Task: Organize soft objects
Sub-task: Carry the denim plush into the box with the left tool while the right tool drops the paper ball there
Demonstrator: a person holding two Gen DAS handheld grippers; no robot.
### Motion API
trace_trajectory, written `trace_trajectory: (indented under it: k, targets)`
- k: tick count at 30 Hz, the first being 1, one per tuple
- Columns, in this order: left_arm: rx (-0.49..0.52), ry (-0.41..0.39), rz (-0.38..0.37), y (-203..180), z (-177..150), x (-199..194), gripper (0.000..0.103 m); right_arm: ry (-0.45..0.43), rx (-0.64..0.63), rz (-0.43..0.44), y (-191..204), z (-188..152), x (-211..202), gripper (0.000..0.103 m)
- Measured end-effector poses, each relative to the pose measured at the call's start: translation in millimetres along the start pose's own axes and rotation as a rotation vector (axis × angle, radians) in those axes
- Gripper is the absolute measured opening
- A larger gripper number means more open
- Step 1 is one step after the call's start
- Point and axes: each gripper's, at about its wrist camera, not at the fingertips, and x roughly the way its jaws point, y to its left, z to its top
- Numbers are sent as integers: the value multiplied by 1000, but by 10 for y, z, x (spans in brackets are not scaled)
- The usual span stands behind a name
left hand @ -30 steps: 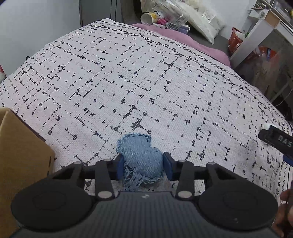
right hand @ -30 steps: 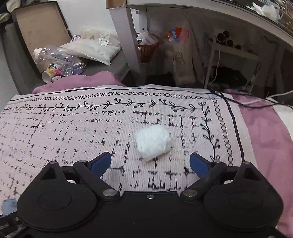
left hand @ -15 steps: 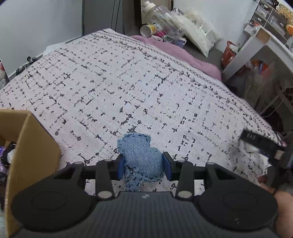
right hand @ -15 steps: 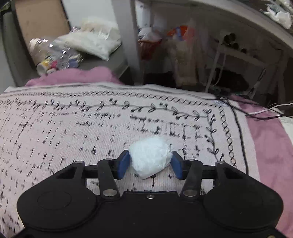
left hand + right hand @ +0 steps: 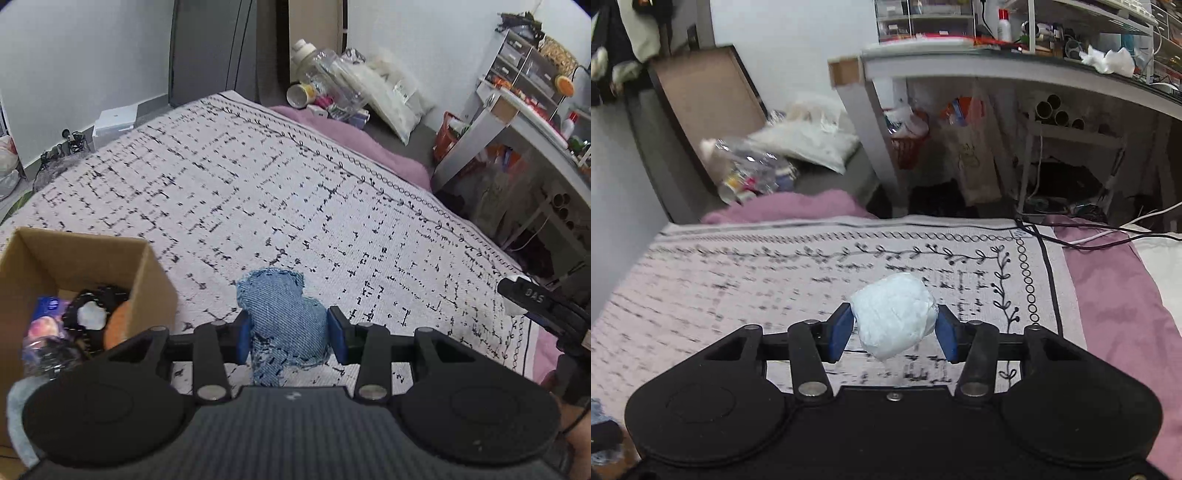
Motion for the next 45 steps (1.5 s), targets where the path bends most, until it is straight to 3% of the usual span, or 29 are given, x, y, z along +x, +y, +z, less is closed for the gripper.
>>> trace_trajectory:
  k: [18, 24, 34, 45]
  targets:
    - [-18, -101, -15, 678, 14, -995, 41, -94, -112, 207, 663, 41, -921, 47]
    - [-38, -116, -18, 866, -43, -1216, 41, -86, -229, 254, 975, -46, -1144, 47]
    - [-69, -123, -28, 1091, -71, -1416, 41, -94, -300, 324, 1309, -189, -1471, 47]
    - [-126, -64, -56, 1262, -259, -1279, 42, -86, -321, 371, 1527, -328, -1629, 48]
